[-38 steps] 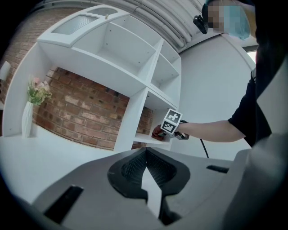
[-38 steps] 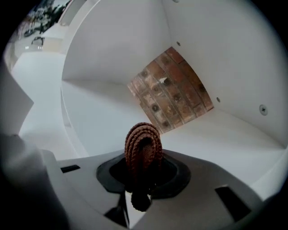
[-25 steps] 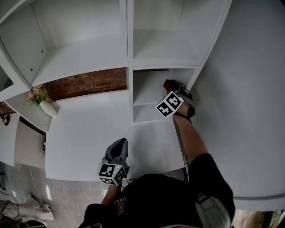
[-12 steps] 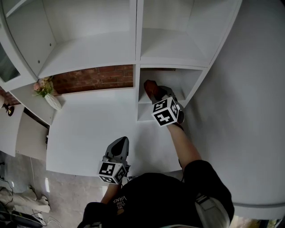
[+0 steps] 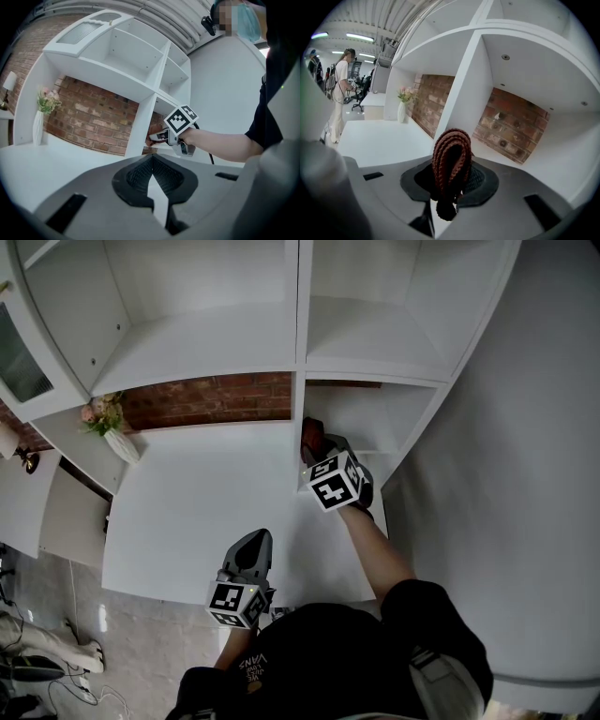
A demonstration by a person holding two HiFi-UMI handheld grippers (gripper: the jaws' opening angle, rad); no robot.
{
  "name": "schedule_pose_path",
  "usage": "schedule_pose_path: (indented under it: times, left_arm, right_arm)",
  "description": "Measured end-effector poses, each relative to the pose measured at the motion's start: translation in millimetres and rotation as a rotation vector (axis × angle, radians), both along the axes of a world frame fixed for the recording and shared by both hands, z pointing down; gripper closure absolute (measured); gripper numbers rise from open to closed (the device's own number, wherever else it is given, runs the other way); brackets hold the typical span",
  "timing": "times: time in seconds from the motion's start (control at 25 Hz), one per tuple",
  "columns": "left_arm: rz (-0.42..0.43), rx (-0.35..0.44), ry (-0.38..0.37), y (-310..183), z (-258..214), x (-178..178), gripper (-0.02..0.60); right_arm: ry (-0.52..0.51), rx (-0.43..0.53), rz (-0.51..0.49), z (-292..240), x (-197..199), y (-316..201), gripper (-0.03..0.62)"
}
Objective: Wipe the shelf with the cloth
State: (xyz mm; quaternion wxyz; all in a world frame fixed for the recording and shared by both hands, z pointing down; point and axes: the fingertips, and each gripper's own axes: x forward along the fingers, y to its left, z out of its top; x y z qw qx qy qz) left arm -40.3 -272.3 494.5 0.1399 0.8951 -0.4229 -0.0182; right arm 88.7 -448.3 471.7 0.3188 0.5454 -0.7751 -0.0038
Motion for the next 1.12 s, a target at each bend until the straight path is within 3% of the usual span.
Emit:
schedule_pose_path:
  times: [0.32, 0.88, 1.12]
  left_arm:
    - [0.019, -0.006, -0.004, 1, 2, 8, 0.574]
    - [0.141, -0.006, 0.001, -6, 3, 57, 0.574]
    - [0.187, 0.007, 0.003, -9, -4, 74, 0.574]
  right_arm:
    - [0.086, 0.032, 0.056, 3, 33, 5, 0.503]
    - [0.191, 0.021, 0.305, 6, 164, 36, 0.503]
    - [0.249, 0.013, 0.373, 11, 199, 51, 0.503]
